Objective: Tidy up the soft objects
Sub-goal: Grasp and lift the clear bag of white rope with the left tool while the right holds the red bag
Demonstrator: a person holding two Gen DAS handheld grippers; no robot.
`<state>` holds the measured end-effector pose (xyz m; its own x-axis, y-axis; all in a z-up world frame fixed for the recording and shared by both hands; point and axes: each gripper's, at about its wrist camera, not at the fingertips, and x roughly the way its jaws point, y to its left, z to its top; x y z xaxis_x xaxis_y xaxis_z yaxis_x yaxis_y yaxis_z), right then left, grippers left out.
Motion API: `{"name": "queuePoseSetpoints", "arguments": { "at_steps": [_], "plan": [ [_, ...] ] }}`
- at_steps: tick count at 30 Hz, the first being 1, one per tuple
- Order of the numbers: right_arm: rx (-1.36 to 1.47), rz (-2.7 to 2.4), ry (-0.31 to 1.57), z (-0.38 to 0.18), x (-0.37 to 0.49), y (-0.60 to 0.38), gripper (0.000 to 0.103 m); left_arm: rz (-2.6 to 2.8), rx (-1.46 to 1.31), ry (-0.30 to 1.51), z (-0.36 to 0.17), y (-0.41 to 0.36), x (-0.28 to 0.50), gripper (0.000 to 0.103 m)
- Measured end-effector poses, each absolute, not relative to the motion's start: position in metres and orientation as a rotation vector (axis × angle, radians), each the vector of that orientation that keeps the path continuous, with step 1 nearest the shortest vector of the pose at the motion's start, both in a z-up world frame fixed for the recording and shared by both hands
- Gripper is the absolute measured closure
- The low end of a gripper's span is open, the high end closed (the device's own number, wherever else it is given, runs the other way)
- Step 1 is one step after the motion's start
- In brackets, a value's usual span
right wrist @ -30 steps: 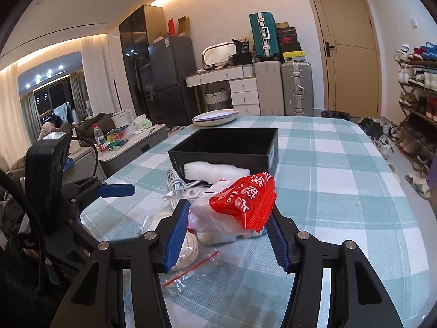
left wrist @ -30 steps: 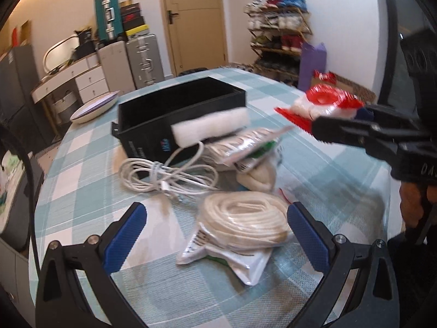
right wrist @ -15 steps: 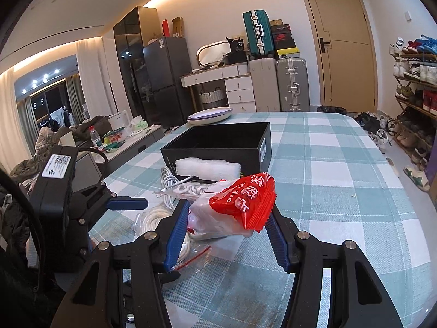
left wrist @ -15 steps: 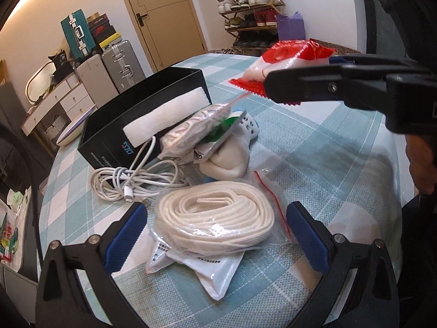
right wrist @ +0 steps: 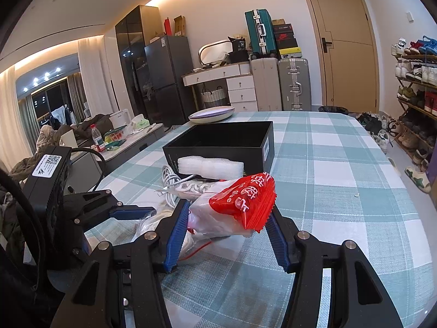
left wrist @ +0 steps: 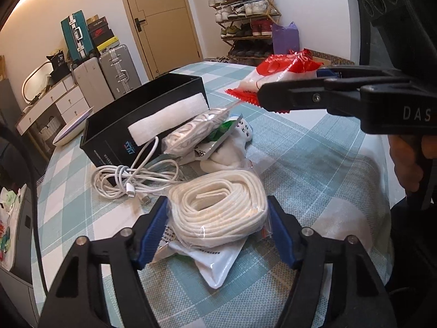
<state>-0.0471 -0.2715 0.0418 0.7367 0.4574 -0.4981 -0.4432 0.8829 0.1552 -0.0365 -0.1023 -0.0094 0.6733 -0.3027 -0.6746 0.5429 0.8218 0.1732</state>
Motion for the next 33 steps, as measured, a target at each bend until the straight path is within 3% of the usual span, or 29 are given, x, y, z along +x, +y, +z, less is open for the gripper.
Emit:
{"name": "queuePoseSetpoints", "arguments": {
  "at_steps": [7, 10, 11, 14, 17, 29, 31, 33],
  "plan": [
    [0.029, 0.501, 0.542, 0.043, -0.048, -0.271, 0.047, -0.519, 0.302, 0.652, 0.005, -0.083, -0.043, 0.059],
    [0.024, 0.502, 0.542, 0.044, -0.050, -0.269, 0.047, -0.514, 0.296, 0.657, 0.005, -0.080, -0.043, 0.060],
    [0.023, 0.504, 0.542, 0.044, -0.050, -0.268, 0.047, -0.505, 0.299, 0.657, 0.004, -0.080, -0.043, 0.058],
    [0.017, 0.506, 0.543, 0.044, -0.050, -0.267, 0.047, -0.476, 0.281, 0.662, 0.003, -0.077, -0.038, 0.031],
    [0.015, 0.509, 0.545, 0.044, -0.051, -0.266, 0.047, -0.463, 0.246, 0.656, 0.004, -0.071, -0.035, 0.015],
    [0.018, 0.509, 0.560, 0.040, -0.049, -0.267, 0.047, -0.470, 0.168, 0.769, -0.015, -0.068, -0.002, 0.014],
    [0.018, 0.508, 0.561, 0.040, -0.048, -0.267, 0.047, -0.482, 0.152, 0.773, -0.015, -0.067, 0.000, 0.020],
    [0.017, 0.508, 0.562, 0.040, -0.048, -0.267, 0.047, -0.495, 0.156, 0.777, -0.016, -0.068, -0.001, 0.034]
  ]
}}
